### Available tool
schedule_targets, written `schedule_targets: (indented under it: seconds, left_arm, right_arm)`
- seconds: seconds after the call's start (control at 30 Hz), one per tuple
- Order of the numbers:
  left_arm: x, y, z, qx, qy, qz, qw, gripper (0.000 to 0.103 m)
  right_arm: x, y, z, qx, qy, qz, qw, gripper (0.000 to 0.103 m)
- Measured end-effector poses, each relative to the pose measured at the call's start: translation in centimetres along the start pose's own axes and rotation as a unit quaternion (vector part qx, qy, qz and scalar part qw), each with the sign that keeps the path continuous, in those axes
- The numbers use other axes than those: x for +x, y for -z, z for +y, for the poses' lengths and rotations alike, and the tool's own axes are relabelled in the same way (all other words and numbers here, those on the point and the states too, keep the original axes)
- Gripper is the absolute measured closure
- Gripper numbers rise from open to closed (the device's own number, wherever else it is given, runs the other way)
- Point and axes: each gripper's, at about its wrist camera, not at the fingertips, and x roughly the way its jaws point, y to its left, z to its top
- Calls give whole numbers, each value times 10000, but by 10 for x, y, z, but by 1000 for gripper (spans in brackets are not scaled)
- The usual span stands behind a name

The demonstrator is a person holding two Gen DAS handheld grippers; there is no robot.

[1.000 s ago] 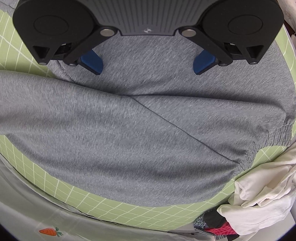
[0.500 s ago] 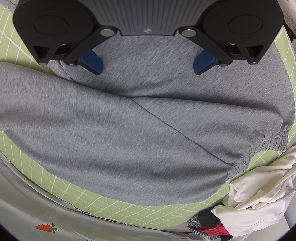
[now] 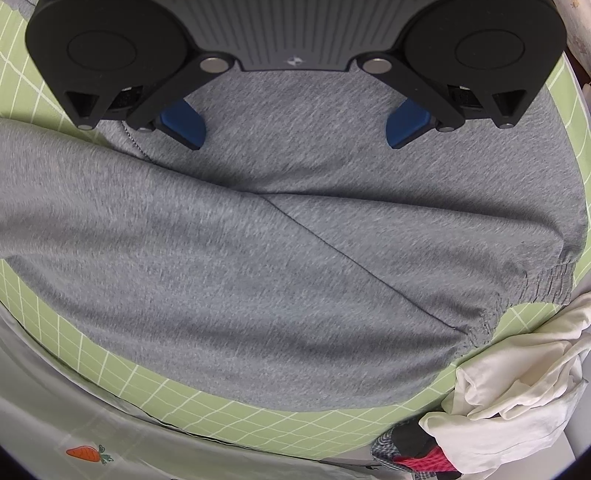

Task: Fold clothes

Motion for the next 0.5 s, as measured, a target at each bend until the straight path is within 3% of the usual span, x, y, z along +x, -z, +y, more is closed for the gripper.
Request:
schedule_targets:
  seconds: [0.03,0.07,0.1,0.2,0.37,0.5]
  left_arm:
    - [0,0,0,12,16,3,10000,0]
    - [1,-1,1,24,26,5,10000,0]
    - [1,-1,1,36,30,5,10000,0]
    - [1,-1,1,59,39,-4,10000,0]
    - [1,-2,1,130,79,2,9999,0]
    - [2,-2,2,148,91,17,9998,0]
  right_arm:
    - [0,-1,1,-74,27,-24,10000,71]
    - [1,-4,2,-139,5,-15,9999,95]
    - [2,-7,2,-184,-46,22,9998,101]
    - [-11,-21,-1,-230,-34,-304,9993,101]
    - [-70,-67,-20,-77,229,-1447,9892,101]
    - [-85,-91,-41,-101,441,-1625,9857,101]
